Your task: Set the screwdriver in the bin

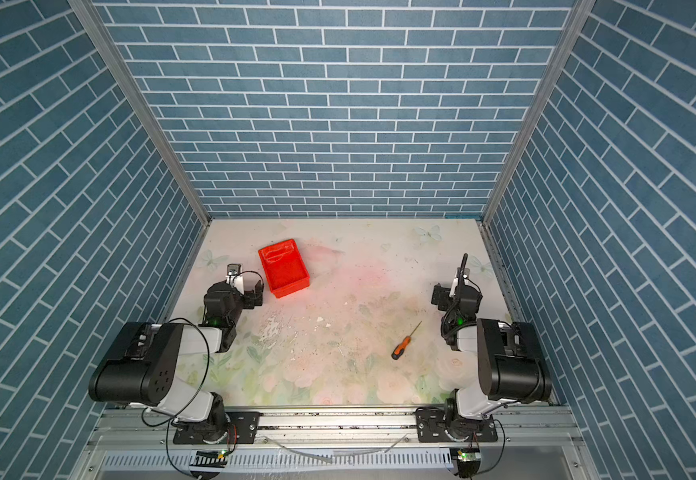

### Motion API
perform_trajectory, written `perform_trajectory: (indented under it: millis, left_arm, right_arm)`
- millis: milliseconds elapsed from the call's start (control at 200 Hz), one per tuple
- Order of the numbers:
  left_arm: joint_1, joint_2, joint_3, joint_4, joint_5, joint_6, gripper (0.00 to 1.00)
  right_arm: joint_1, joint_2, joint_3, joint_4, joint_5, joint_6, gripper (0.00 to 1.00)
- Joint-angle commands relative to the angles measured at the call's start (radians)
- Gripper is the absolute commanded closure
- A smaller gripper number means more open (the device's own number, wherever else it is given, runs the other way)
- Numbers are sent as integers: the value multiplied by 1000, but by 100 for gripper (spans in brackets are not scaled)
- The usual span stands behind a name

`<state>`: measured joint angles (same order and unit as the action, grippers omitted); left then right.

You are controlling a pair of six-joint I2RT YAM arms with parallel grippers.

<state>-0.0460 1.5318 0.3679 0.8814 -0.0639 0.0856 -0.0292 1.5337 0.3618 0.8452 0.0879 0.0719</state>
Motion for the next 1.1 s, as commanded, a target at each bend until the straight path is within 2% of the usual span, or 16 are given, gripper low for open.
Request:
perform_trajectory:
  millis: [0, 85, 710, 855, 925, 1095]
  left_arm:
    - [4, 0, 6, 14, -49, -16, 0]
    - [5, 1, 2, 22, -79, -27, 0]
    - [5, 1, 8, 13, -80, -27, 0]
    - [5, -4, -32, 84, -67, -27, 0]
    - [5, -31, -51, 98, -69, -25, 0]
    - [0, -187, -69, -10, -57, -17, 0]
  right_arm:
    - [-1, 3, 34, 13, -11, -18, 1]
    - [-1, 4, 35, 12, -10, -18, 1]
    - [-4, 4, 41, 4, -21, -14, 1]
    - [-8, -3, 35, 7, -14, -14, 1]
    - [-6, -27, 46, -30, 7, -5, 1]
    - [-6, -108, 60, -123, 8, -9, 1]
